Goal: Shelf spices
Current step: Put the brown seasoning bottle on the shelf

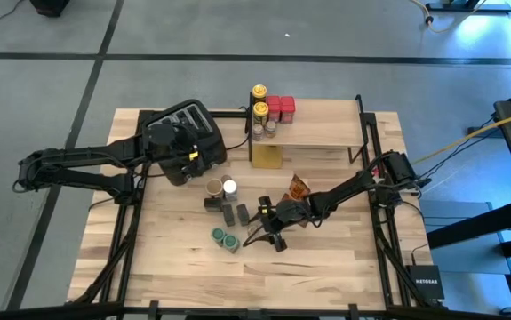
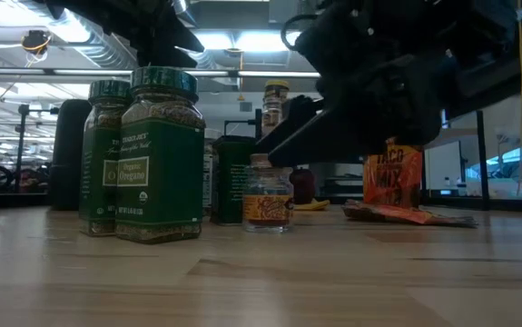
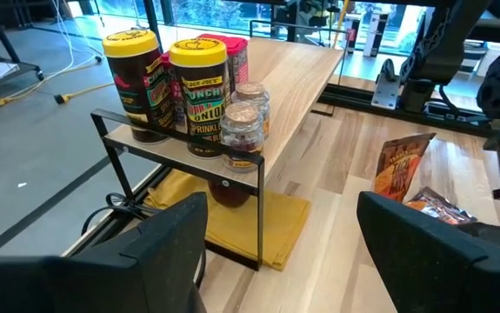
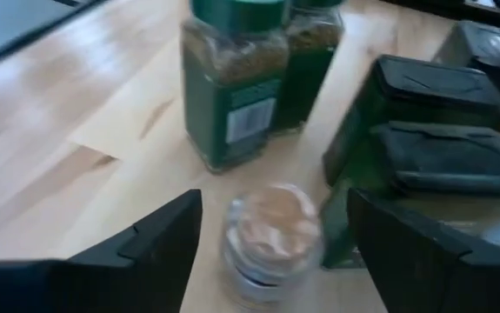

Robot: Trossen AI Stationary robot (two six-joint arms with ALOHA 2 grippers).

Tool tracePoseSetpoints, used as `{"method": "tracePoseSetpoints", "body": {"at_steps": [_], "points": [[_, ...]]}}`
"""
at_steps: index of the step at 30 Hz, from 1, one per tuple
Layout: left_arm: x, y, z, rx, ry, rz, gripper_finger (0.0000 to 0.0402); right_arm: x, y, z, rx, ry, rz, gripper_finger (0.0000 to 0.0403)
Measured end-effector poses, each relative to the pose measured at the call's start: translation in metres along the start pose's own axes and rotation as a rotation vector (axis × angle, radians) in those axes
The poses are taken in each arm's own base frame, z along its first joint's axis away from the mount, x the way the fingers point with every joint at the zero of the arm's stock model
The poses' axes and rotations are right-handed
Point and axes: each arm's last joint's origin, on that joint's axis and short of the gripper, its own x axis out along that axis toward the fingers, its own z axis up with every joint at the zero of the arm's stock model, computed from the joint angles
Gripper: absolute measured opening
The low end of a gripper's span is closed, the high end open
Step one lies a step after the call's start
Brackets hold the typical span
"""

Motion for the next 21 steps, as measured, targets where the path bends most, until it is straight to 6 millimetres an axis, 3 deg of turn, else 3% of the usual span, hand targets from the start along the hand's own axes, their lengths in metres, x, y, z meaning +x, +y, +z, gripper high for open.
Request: {"method": "tracePoseSetpoints", "body": {"at_steps": [9,17,21], "points": [[0.000,0.000,0.000,0.000,-0.001,0.000,0.0290,0.009,-0.009,-0.019,0.024,0.039,0.065,0.0295],[0.000,0.000,0.000,0.000,0.000,0.001,0.0290,0.011,-0.009,-0.014,0.018,-0.033,0.063,0.0294],[0.000,0.000,0.000,0.000,-0.001,0.000,0.0290,0.011,-0.009,-0.014,0.018,-0.033,0.059,0.0267]]}}
